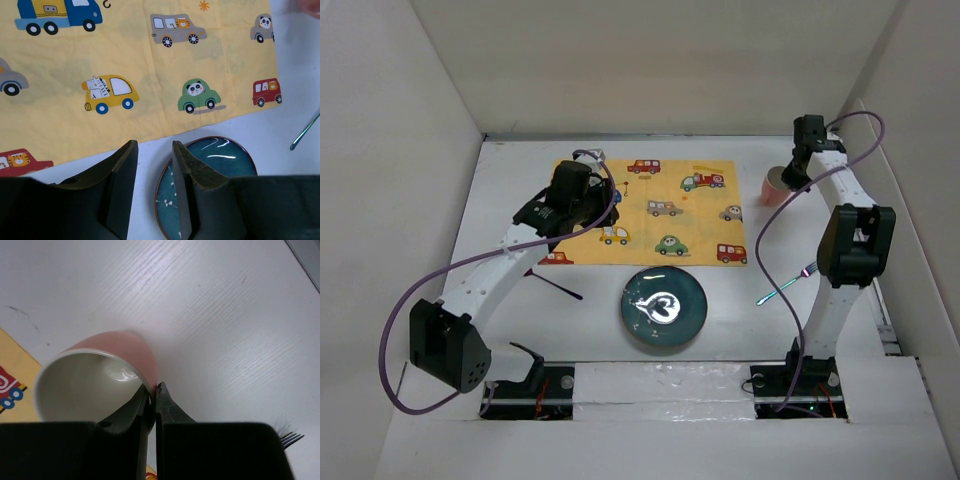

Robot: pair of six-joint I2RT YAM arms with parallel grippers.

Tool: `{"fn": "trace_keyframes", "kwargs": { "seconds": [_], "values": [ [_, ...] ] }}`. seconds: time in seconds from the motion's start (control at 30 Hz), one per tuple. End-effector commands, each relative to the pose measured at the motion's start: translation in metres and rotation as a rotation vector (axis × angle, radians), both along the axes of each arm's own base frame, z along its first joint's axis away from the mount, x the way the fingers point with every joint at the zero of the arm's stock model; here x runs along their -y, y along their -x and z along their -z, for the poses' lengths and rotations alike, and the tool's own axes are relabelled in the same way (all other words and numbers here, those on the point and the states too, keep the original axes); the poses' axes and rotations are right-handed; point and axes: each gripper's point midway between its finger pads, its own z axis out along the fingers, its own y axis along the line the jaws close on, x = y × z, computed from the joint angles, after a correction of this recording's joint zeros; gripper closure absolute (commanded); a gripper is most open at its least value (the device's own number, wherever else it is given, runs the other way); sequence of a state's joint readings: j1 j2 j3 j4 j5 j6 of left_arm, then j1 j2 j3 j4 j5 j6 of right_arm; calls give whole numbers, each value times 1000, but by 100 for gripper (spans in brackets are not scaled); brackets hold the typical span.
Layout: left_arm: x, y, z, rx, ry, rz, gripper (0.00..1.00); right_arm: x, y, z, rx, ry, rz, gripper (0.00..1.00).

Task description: Set the dinner table for one person

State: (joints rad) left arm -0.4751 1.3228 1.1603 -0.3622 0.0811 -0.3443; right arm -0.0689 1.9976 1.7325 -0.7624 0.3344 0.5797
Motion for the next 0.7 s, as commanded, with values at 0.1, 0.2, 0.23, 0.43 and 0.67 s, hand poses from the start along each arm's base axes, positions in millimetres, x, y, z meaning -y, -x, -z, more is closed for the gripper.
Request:
{"fn": "trace_keyframes", "kwargs": {
  "seconds": [0.1, 0.2, 0.23, 0.43, 0.67],
  "values": [
    [1, 0, -24, 67, 15, 33, 62, -50, -48, -127, 311, 22, -138, 100],
    [1, 0, -21, 57, 4, 37, 58, -76, -64, -138, 309, 19, -193, 100],
    [1, 1, -20, 55, 5, 37, 58, -82, -67, -136, 301, 16, -204, 100],
    [2, 2, -17, 43, 8, 43, 58, -119, -102, -132, 324, -20, -253, 100],
    [2, 0, -13, 35, -1, 33, 58, -135, -118, -109, 315, -35, -277, 100]
  ]
}}
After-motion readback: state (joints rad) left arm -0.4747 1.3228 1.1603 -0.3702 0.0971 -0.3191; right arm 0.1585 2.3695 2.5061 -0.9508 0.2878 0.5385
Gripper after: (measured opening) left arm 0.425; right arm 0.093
